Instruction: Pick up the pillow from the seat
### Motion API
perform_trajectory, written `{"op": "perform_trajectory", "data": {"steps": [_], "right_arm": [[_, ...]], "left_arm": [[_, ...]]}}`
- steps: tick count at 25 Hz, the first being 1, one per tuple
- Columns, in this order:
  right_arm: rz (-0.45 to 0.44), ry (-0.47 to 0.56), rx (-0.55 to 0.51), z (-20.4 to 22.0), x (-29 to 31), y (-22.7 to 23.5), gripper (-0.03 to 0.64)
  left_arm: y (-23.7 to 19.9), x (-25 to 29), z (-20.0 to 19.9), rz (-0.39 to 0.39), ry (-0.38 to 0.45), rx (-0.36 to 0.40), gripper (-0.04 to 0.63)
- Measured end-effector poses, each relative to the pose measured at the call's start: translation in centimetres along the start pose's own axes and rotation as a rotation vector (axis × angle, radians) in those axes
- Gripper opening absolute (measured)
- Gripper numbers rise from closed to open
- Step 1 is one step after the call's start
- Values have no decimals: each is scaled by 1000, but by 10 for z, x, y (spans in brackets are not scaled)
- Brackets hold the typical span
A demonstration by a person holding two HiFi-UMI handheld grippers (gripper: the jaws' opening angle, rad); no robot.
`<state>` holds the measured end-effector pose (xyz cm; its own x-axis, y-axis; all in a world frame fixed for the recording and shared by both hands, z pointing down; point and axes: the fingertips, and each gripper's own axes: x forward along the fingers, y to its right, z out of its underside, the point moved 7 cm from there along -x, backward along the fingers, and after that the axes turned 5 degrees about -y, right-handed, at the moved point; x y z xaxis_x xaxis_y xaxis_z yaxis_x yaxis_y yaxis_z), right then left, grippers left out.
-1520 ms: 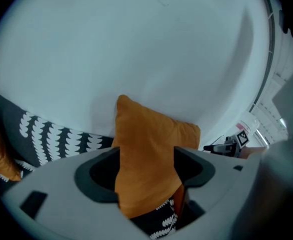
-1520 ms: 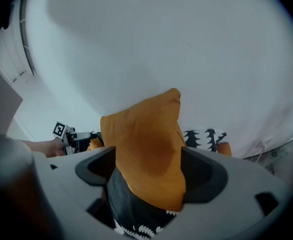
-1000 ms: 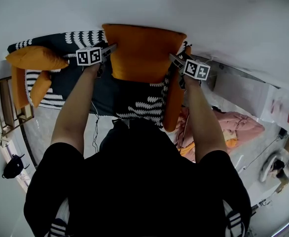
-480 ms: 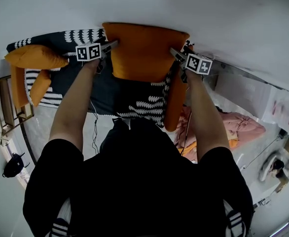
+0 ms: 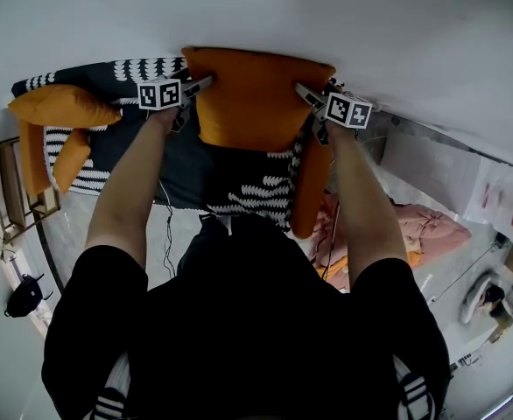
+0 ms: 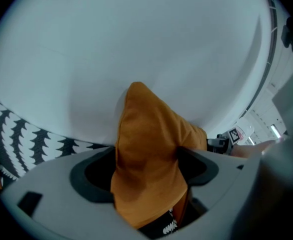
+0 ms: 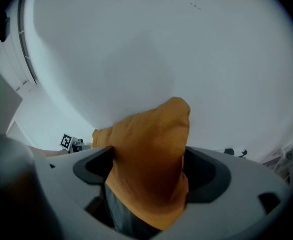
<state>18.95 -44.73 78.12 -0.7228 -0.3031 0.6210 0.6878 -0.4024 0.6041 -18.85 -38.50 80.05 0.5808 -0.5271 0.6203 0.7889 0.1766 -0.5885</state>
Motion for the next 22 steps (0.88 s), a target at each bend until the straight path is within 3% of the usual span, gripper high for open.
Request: {"op": "perform_trajectory", "data": {"steps": [22], "right_arm": [[25, -21, 31, -2, 17, -1, 411]], "left_arm": [[10, 15, -1, 32, -8, -21, 293]]}}
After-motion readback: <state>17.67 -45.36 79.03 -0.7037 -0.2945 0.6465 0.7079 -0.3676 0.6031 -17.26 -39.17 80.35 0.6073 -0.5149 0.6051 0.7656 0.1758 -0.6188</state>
